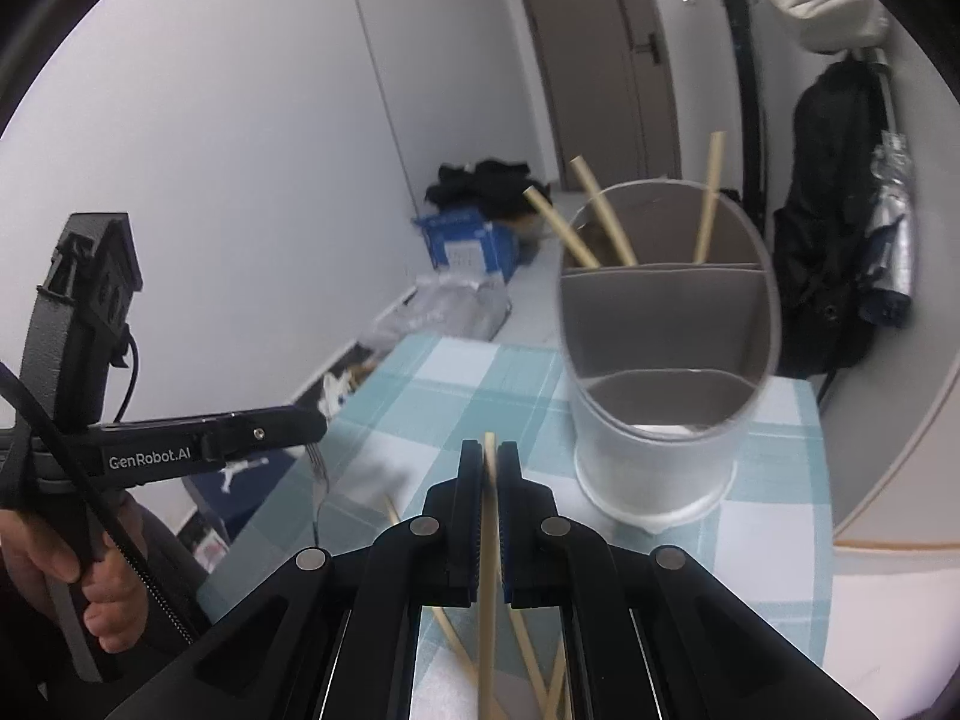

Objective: Organize utensils
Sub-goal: 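Lift the fork and chopsticks with both tools up over the white holder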

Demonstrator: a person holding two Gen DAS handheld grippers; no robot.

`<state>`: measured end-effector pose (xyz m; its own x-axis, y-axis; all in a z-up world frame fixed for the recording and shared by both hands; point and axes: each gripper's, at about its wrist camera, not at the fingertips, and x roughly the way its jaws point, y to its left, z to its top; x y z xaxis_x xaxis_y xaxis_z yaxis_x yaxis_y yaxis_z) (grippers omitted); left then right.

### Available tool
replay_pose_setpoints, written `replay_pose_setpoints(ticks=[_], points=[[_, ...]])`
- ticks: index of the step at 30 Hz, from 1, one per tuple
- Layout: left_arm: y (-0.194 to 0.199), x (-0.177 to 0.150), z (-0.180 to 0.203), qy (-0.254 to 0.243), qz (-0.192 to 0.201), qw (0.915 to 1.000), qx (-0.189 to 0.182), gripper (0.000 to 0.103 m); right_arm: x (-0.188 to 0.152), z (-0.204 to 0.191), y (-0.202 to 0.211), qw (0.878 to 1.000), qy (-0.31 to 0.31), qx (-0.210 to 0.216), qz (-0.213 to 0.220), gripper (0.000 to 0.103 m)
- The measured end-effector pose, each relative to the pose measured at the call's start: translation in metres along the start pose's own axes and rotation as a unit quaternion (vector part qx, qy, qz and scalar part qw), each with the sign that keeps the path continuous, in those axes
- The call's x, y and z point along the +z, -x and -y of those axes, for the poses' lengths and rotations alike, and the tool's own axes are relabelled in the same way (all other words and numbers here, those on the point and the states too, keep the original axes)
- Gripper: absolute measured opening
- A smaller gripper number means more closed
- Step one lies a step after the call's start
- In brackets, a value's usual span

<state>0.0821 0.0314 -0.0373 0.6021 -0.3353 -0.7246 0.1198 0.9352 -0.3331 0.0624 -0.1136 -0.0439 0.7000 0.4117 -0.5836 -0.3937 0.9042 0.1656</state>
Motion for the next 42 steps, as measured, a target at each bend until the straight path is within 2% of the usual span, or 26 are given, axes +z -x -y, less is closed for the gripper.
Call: replay_pose_setpoints(ticks=[8, 12, 19, 25, 29, 35, 42], points=[[0.005, -0.003, 0.032, -0.048, -0.015, 0.9987, -0.006, 0.016, -0.008, 0.01, 0.025, 0.999, -0.009, 0.007, 0.043, 0.004], [0.006, -0.007, 0.047, -0.074, -0.021, 0.997, 0.004, 0.016, -0.008, 0.018, 0.034, 0.998, -0.016, 0.008, 0.061, 0.004], [0.007, -0.004, 0.057, -0.076, -0.038, 0.9964, 0.001, 0.016, -0.004, 0.032, 0.052, 0.996, -0.028, 0.009, 0.087, 0.004], [0.013, 0.017, 0.083, -0.104, -0.053, 0.9926, -0.035, 0.016, 0.015, 0.043, 0.063, 0.993, -0.035, 0.018, 0.113, 0.004], [0.032, 0.043, 0.096, -0.085, -0.039, 0.9916, -0.09, 0.016, 0.033, 0.047, 0.078, 0.99, -0.025, 0.013, 0.137, 0.004], [0.049, 0.067, 0.12, -0.096, -0.015, 0.9891, -0.111, 0.016, 0.063, 0.055, 0.093, 0.986, -0.013, 0.008, 0.165, 0.004], [0.064, 0.099, 0.131, -0.087, 0.014, 0.9876, -0.13, 0.016, 0.108, 0.064, 0.104, 0.981, 0.0, 0.003, 0.195, 0.004]])
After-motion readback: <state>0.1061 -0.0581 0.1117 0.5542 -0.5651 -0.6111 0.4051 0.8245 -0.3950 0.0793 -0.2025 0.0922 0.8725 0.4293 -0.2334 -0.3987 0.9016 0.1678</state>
